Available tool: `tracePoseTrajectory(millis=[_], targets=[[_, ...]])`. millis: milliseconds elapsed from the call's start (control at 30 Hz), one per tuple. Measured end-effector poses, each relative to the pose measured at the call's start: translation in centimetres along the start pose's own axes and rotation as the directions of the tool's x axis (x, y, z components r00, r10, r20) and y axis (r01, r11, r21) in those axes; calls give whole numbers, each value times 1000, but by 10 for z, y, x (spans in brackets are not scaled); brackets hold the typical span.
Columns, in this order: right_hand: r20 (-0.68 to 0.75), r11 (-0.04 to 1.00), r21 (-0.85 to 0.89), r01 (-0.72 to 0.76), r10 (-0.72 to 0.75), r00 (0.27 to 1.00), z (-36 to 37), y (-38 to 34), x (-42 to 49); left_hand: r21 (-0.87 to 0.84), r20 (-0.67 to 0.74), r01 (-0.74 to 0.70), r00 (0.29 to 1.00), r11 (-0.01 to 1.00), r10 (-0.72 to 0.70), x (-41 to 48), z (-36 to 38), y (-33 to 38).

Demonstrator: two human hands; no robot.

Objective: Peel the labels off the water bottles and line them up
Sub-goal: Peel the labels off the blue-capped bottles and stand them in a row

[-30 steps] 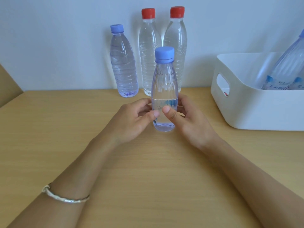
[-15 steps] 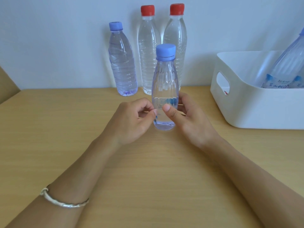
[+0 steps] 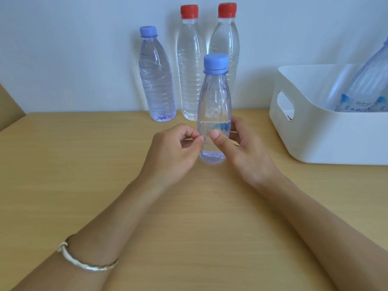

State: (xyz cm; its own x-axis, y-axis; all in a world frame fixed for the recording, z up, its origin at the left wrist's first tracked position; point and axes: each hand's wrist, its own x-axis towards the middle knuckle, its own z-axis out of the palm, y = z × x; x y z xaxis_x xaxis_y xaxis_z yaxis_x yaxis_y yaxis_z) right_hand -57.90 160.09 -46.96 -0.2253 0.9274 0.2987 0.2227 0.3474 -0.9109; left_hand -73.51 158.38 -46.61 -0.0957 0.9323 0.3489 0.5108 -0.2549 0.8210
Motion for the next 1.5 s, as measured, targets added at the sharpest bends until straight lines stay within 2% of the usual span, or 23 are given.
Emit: tracePoseTrajectory(millis=[300,633,900,1033,1233,1333,1500], targets=[[-8,1000,-10,-2,2,1000,1,-1,0,58,-32,-46,998,997,48,0,2,1],[-15,1000,-11,-22,22,1000,1,-2,0,-153,63,139,989,978,-131,8,-5,-5],[-11,1000,-10,-18,18,1000,-1,-3,-1,-180,200,77,979,981,-40,8,-10,-9],[-15,1000,-19,-12,12,1000,0,-2,0,-107,156,77,986,991,-60,8,-7,-11],[-6,1000,-11,-19,19,1000,0,-1,0,-93,109,32,994,995,-22,10,-6,-10],[-6,1000,-15,-17,17,1000,-1,-2,0,-141,117,60,992,988,-44,11,-6,-10],[6,1000,-15,-20,20,1000,-2,-3,1,-283,164,189,976,940,-147,12,-6,-10]])
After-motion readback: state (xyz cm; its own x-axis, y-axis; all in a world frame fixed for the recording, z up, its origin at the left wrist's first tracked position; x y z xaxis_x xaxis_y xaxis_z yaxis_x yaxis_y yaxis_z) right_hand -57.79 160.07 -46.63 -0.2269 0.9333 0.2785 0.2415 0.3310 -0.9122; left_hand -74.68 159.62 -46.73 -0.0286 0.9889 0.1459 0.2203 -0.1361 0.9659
